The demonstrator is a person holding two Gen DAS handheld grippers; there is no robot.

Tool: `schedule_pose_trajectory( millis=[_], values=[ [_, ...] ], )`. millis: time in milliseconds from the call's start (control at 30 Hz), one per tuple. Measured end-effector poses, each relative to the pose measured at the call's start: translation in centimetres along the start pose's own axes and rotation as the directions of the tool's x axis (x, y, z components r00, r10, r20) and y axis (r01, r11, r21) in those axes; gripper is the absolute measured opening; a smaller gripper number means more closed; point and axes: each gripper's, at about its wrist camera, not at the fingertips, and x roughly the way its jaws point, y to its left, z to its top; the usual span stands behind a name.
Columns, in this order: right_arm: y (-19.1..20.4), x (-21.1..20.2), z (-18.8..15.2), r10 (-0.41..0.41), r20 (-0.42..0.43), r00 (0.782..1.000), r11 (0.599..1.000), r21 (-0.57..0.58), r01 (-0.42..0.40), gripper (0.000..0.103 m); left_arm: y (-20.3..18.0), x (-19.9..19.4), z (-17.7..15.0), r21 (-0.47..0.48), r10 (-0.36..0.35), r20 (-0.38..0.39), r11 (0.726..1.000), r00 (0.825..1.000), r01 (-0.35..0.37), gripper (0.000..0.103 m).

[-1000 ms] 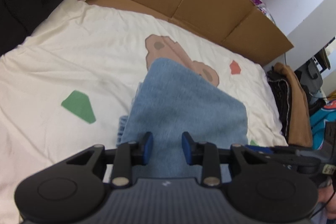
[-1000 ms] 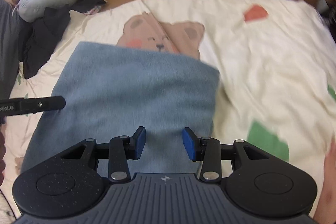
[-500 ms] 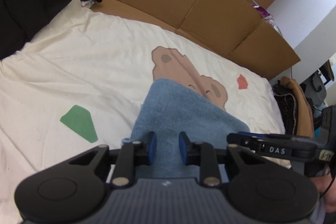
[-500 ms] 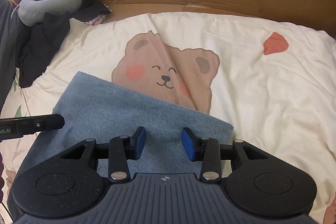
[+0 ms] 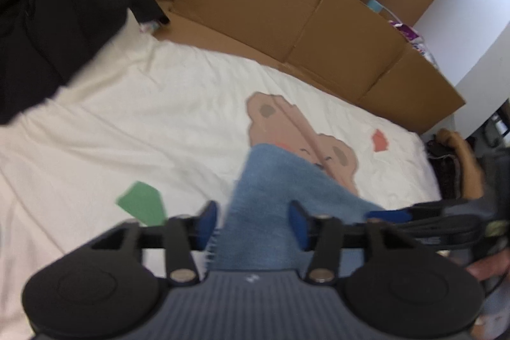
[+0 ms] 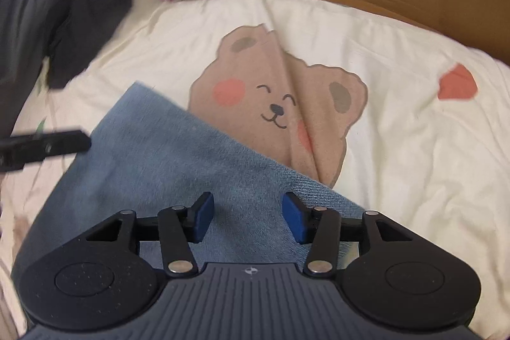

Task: Fold clothes

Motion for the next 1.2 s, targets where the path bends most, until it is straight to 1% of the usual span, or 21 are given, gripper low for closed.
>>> schedule_pose_trajectory(
  millis=[133, 233, 367, 500, 633, 733, 867, 967, 1033, 1167, 1200],
  values=[
    [-0.6, -1.8, 0.3, 0.026, -0.058, 0.998, 0.995, -0.099, -0.032, 0.054, 0.5, -0.7, -0.8, -0.018, 0.015, -0.037, 1.000, 0.999, -0.016, 0.054],
    [-2.2, -2.7, -0.1, 0.038, -0.085, 0.996, 0.995, -0.087, -0.045, 0.054, 0.9, -1.5, -2.0, -0.023, 0.045, -0.083, 0.999, 0.996, -0.047, 0.054],
    [-4.7, -2.9, -1.3, 0.068, -0.109, 0.992, 0.997, -0.015, -0.070, 0.054, 1.3, -2.8, -3.9, -0.037, 0.071, -0.162, 0.996, 0.984, -0.078, 0.054],
    [-6.4, -1.9, -2.9, 0.115, -0.102, 0.988, 0.992, 0.068, -0.109, 0.054, 1.7, -3.9, -5.7, -0.069, 0.060, -0.220, 0.995, 0.974, -0.077, 0.053],
    [-7.4, -1.3, -4.4, 0.181, -0.068, 0.981, 0.970, 0.178, -0.167, 0.054, 2.0, -4.7, -6.9, -0.118, 0.019, -0.277, 0.992, 0.961, -0.054, 0.044],
    [-7.6, -1.3, -5.0, 0.218, -0.019, 0.976, 0.958, 0.195, -0.210, 0.055, 1.9, -5.4, -7.8, -0.122, 0.007, -0.319, 0.991, 0.948, -0.049, 0.042],
    [-8.6, -0.8, -5.2, 0.256, 0.027, 0.966, 0.937, 0.240, -0.255, 0.055, 2.0, -6.1, -8.4, -0.151, -0.004, -0.336, 0.987, 0.942, -0.049, 0.032],
    [-9.3, -0.6, -5.0, 0.252, 0.046, 0.967, 0.928, 0.271, -0.255, 0.054, 2.2, -6.8, -8.3, -0.187, -0.020, -0.335, 0.981, 0.942, -0.046, 0.025],
    [-9.7, -0.6, -4.5, 0.264, 0.053, 0.963, 0.913, 0.308, -0.267, 0.054, 2.4, -7.4, -8.4, -0.218, -0.037, -0.332, 0.975, 0.943, -0.039, 0.023],
    [-9.6, -0.4, -3.7, 0.255, 0.025, 0.967, 0.918, 0.307, -0.251, 0.054, 2.8, -7.9, -8.2, -0.246, -0.077, -0.322, 0.969, 0.944, -0.005, 0.019],
    [-9.2, -0.3, -3.4, 0.246, 0.011, 0.969, 0.927, 0.289, -0.239, 0.054, 3.1, -7.9, -8.2, -0.256, -0.088, -0.319, 0.967, 0.944, 0.004, 0.019]
  ],
)
